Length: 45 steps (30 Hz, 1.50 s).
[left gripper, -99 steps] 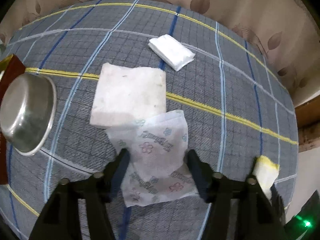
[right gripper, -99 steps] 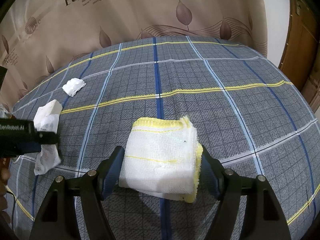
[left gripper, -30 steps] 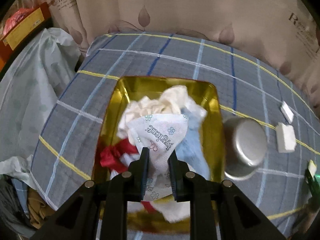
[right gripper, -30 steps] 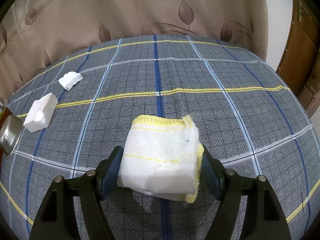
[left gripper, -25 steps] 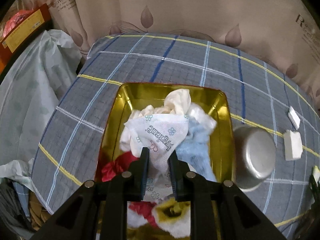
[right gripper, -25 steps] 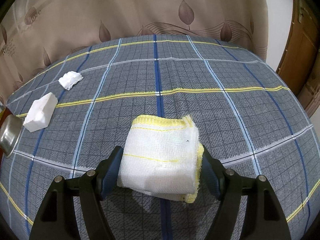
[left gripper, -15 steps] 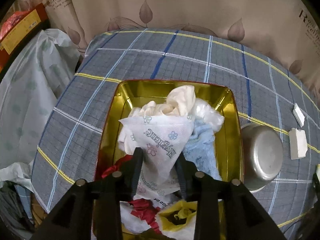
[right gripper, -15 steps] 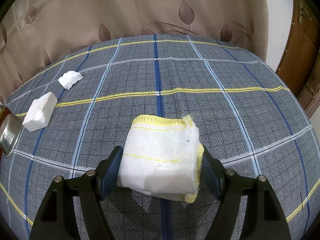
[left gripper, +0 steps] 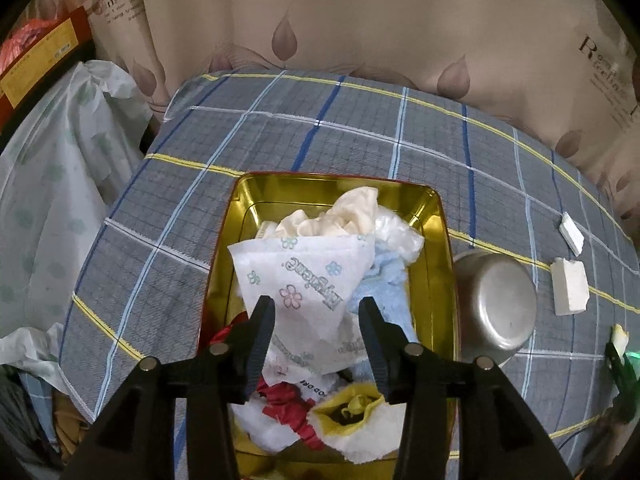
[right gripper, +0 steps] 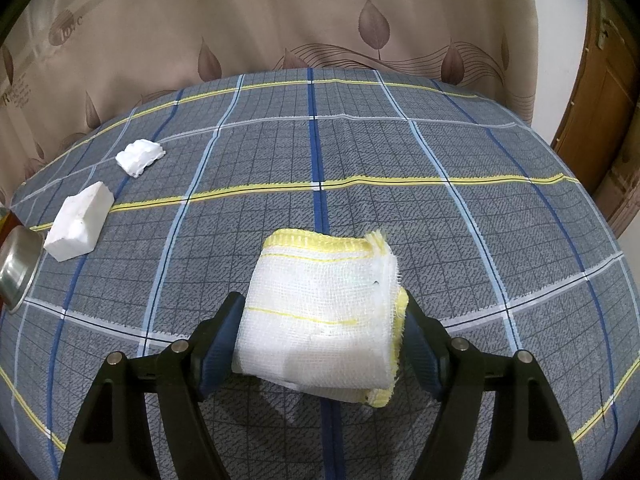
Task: Organize soft objects
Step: 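Lower the printed wrapper into the gold tray and open the left gripper, then carry the yellow-edged gauze towel into the gold tray and open the right gripper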
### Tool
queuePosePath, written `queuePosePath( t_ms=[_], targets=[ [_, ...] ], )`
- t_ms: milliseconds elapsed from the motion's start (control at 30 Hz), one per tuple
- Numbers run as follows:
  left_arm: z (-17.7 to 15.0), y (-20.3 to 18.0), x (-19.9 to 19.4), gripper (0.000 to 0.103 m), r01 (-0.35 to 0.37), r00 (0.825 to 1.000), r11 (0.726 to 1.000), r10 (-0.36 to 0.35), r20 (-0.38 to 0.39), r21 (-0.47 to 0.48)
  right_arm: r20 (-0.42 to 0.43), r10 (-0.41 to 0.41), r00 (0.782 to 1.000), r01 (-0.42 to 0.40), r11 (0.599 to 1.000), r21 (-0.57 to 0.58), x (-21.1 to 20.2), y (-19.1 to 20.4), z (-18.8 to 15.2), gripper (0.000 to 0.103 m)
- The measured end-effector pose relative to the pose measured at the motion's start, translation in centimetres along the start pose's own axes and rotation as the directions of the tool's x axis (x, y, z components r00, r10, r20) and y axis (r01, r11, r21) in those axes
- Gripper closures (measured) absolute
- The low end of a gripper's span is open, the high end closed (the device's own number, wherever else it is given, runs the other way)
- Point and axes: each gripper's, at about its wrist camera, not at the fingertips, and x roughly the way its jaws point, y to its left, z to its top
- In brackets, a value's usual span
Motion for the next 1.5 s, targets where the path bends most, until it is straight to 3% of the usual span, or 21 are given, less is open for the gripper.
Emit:
queuePosePath(
  t_ms=[433,833,1000,1233,1500],
  targets=[
    [-0.9,-2.0,-1.3,0.059,-0.065,0.997,0.993,0.060,0.056,0.099,-0.002,-0.006,1.000,0.006,1.000,-0.002,0.1,0.2,0.0,0.030],
    [-2.1,-2.1,-3.0,0.059,-0.081,0.990,0.987,0.064,0.124,0.140,-0.006,-0.022,1.000,0.022,1.000,-0.012,0.3,-0.3,-0.3,0.030],
    [-3.3,-2.1,-3.9,0.059,-0.122,0.978,0.982,0.094,0.188,0.144,-0.008,-0.024,1.000,0.024,1.000,-0.015,0.2,0.0,-0.2,0.029],
    [-4.3,-1.2,-4.5,0.059,-0.058,0.982,0.991,0.035,0.187,0.118,-0.005,-0.034,0.999,0.034,0.999,-0.015,0.1,0.0,-0.1,0.032],
    [-5.2,-0.5,-4.5,0.059,-0.037,0.984,0.996,0.023,0.176,0.078,0.001,-0.066,0.998,0.066,0.997,-0.041,-2.5,-0.1,-1.1,0.037]
  ],
)
